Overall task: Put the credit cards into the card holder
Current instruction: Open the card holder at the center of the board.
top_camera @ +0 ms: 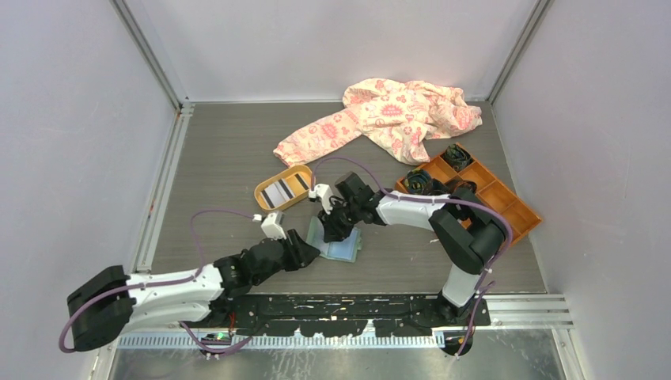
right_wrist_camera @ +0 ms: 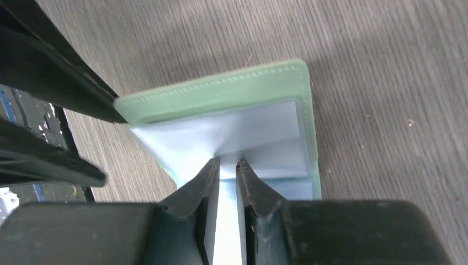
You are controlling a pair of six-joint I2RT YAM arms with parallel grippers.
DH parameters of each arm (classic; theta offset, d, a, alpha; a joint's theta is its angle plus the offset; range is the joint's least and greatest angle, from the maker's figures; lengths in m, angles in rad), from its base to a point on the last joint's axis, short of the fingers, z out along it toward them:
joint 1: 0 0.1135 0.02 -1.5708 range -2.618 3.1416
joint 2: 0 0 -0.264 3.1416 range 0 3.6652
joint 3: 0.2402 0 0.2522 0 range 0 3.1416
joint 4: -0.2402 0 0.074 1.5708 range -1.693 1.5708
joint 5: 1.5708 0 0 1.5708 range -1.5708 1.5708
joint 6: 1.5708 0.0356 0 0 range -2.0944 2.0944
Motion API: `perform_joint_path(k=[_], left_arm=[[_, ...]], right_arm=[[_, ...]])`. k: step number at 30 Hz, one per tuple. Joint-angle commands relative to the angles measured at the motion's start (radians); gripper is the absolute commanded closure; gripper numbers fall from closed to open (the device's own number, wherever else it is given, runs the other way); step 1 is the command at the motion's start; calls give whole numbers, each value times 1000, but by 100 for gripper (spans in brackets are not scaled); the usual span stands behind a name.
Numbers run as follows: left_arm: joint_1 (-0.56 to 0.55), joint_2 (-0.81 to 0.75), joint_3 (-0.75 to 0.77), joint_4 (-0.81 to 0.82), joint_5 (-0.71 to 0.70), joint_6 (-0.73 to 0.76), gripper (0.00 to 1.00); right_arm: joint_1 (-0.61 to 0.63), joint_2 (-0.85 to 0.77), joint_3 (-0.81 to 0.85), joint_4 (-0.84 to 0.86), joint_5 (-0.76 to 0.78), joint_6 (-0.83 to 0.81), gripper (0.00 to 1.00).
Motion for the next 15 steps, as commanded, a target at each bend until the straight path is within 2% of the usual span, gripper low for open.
perform_joint_path(k=[1,4,7,11,15], left_arm=[[-3,-136,24,-136,-35,81,53],[-3,-240,17,-155,2,129,52],[-3,-271,26,-130,36,148,56],[-2,-211,74,-71,105,169,63],[-3,-70,134,31,204,192,73]], right_arm=[[-16,-1,48,-49,-43,-2,76],[-24,-2,57,-76,-92,-20,76],[-33,-4,62,-94,-141,-37,75],[-38,0,69,-104,-154,-35,74],[-62,12,55,-46,-192,61,74]])
